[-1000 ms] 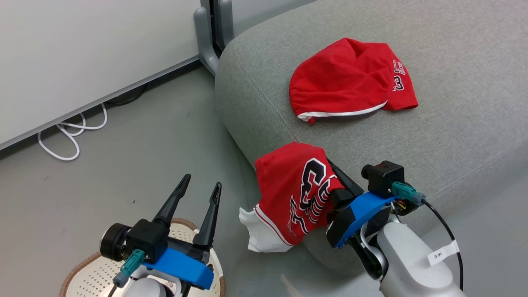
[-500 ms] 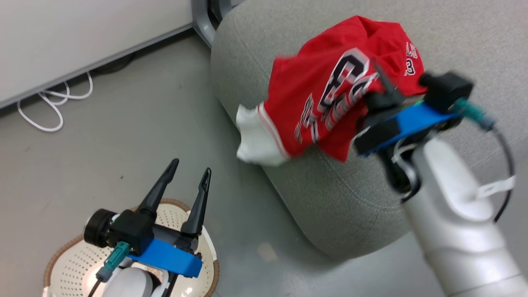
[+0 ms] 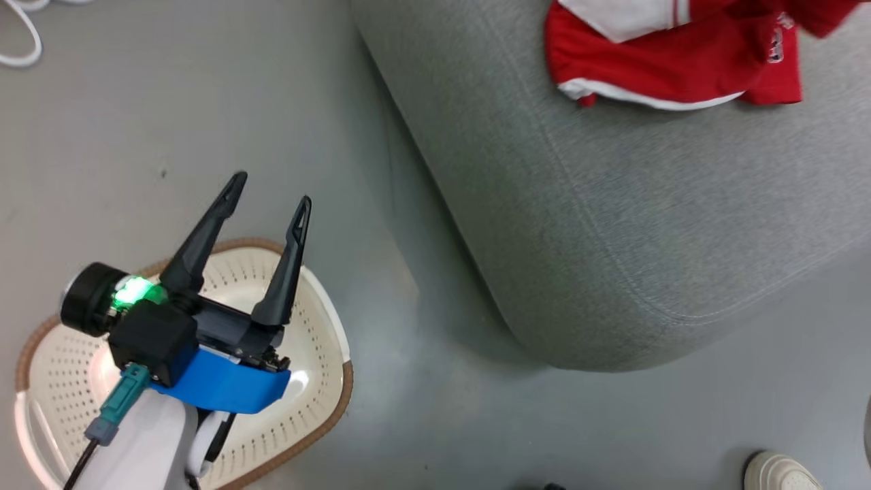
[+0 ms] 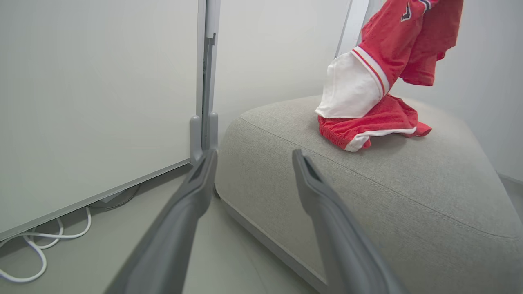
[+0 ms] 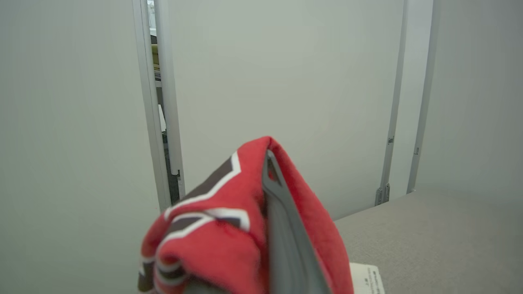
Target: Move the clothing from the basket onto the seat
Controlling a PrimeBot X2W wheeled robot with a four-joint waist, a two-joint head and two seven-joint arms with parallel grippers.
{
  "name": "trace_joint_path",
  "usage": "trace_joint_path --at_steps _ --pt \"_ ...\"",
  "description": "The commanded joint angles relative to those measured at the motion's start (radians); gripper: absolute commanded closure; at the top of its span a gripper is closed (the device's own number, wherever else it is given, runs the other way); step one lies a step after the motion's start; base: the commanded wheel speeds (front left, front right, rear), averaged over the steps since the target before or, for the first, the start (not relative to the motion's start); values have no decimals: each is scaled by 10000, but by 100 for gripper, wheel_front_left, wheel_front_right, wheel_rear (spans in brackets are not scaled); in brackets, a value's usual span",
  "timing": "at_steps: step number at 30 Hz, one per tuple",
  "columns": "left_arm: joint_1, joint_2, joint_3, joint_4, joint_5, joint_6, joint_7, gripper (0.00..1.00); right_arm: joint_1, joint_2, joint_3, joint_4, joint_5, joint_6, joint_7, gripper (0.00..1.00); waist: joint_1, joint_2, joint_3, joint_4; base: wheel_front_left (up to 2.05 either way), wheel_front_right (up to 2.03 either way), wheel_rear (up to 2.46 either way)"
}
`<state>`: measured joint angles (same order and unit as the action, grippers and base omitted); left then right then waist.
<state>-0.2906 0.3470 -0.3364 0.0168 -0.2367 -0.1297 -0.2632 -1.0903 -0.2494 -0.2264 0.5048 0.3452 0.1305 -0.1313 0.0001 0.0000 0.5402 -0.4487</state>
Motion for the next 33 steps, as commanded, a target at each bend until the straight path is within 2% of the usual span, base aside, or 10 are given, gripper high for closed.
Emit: trace_joint_path --at_steps 1,6,11,17,23,24,25,26,27,33 --pt "-222 163 58 -205 83 -12 -22 0 -292 -38 -353 246 -203 5 4 100 -1 0 889 328 0 0 0" --pt "-379 425 54 -606 200 -12 -23 0 -530 -51 -893 985 -513 5 -93 100 -1 0 1534 491 0 0 0" --pt "-487 549 58 -918 295 65 3 0 -390 138 -1326 2445 -1118 5 -459 100 -1 0 2049 621 0 0 0" --pt "-596 513 -157 -841 340 59 -11 0 -459 296 -1811 4146 -1814 5 -756 100 -1 0 2160 827 0 0 0" --pt "-662 431 -136 -688 243 69 -20 0 -731 274 -1787 4919 -2060 5 -1039 100 -1 0 2038 896 0 0 0" --pt "-681 381 -191 -639 235 65 -24 0 -786 231 -1722 5079 -2090 5 -1092 75 -1 0 1960 919 0 0 0" --pt "-699 362 -222 -617 238 61 -24 0 -813 200 -1679 5141 -2135 5 -1120 71 -1 0 1933 934 0 0 0" --pt "-722 351 -241 -593 237 57 -25 0 -843 187 -1651 5206 -2139 5 -1157 29 -1 0 1909 944 0 0 0" --pt "-741 338 -248 -580 234 54 -26 0 -866 193 -1623 5248 -2138 5 -1170 2 -1 0 1885 947 0 0 0" --pt "-752 241 -294 -503 198 36 -29 0 -751 161 -1471 5413 -2100 5 -1274 0 -1 0 1679 1008 0 0 0"
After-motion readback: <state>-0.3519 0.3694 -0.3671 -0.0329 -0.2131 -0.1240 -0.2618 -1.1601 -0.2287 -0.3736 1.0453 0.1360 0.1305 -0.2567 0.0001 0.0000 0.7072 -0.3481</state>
